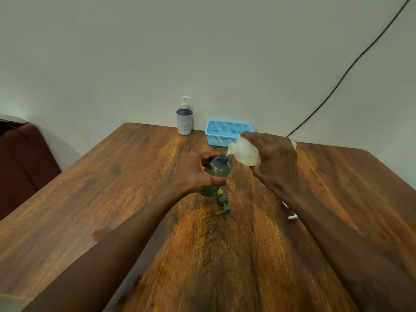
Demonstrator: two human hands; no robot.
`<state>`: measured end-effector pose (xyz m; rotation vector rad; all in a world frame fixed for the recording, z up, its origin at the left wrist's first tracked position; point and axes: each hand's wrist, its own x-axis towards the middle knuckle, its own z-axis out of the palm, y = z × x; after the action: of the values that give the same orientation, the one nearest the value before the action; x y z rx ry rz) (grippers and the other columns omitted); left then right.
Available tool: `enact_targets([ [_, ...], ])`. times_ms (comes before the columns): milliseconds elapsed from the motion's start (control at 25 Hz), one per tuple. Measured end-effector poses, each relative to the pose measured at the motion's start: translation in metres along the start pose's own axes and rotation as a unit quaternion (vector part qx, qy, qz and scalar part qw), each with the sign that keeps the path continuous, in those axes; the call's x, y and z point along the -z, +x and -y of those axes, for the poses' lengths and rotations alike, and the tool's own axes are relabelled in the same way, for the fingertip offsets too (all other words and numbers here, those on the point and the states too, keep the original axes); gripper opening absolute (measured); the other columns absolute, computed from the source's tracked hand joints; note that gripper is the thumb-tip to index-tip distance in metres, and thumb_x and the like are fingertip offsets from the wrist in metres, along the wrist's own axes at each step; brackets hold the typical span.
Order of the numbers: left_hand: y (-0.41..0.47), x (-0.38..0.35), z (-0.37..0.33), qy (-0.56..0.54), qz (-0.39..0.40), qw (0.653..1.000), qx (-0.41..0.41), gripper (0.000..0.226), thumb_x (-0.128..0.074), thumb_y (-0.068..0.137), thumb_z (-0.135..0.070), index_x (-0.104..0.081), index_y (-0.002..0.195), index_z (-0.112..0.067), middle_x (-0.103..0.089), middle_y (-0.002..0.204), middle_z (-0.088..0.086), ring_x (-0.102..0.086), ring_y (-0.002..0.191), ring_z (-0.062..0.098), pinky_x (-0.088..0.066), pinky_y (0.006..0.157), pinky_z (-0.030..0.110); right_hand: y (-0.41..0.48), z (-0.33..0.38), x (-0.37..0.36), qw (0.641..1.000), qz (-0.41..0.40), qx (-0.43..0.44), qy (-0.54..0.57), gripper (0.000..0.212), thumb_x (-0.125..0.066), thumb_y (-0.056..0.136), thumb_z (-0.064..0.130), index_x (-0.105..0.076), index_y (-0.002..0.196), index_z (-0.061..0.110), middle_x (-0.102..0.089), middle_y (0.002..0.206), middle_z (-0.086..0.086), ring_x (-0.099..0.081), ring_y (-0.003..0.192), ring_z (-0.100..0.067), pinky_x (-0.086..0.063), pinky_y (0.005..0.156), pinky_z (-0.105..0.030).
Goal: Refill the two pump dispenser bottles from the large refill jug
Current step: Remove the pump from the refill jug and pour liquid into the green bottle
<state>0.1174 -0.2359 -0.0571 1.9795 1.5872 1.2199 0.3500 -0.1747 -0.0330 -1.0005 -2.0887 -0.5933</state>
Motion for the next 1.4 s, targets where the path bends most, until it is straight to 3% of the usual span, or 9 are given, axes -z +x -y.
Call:
enact_targets([
  [840, -0.0019, -0.0029, 0.0005, 0.001, 0.007, 1.0, 0.017, 0.083, -0.096, 0.06, -0.041, -0.067, 0.133, -0.015, -0.074, 0.123, -0.003, -0.069, 0.101, 0.001, -0.053, 0.083, 0.008, -0.0016, 0.0005, 0.0053, 1.0, -0.003, 0.009, -0.008, 0.072, -0.087, 0.069, 0.015, -0.062, 0.136, 0.022, -0.072, 0.125, -0.003, -0.067, 0.112, -0.029, -0.048, 0.092, -0.045],
  [1040, -0.0032, -0.003, 0.0004, 0.0, 0.008, 1.0, 0.016, 0.095, -0.09, 0.052, -0.058, -0.067, 0.133, -0.014, -0.075, 0.122, -0.003, -0.07, 0.101, 0.001, -0.056, 0.085, 0.011, -0.0024, 0.0006, 0.0055, 1.0, -0.003, 0.01, -0.002, 0.07, -0.088, 0.071, 0.017, -0.063, 0.136, 0.022, -0.072, 0.125, -0.004, -0.067, 0.113, -0.029, -0.05, 0.092, -0.046],
  [1400, -0.0052, -0.0023, 0.0001, -0.004, 0.014, 1.0, 0.019, 0.091, -0.093, 0.055, -0.052, -0.067, 0.133, -0.014, -0.075, 0.123, -0.002, -0.07, 0.104, 0.003, -0.057, 0.089, 0.016, -0.0027, 0.0006, 0.0054, 1.0, -0.004, 0.012, -0.006, 0.072, -0.088, 0.07, 0.013, -0.062, 0.136, 0.022, -0.072, 0.126, -0.004, -0.067, 0.114, -0.029, -0.05, 0.094, -0.046],
])
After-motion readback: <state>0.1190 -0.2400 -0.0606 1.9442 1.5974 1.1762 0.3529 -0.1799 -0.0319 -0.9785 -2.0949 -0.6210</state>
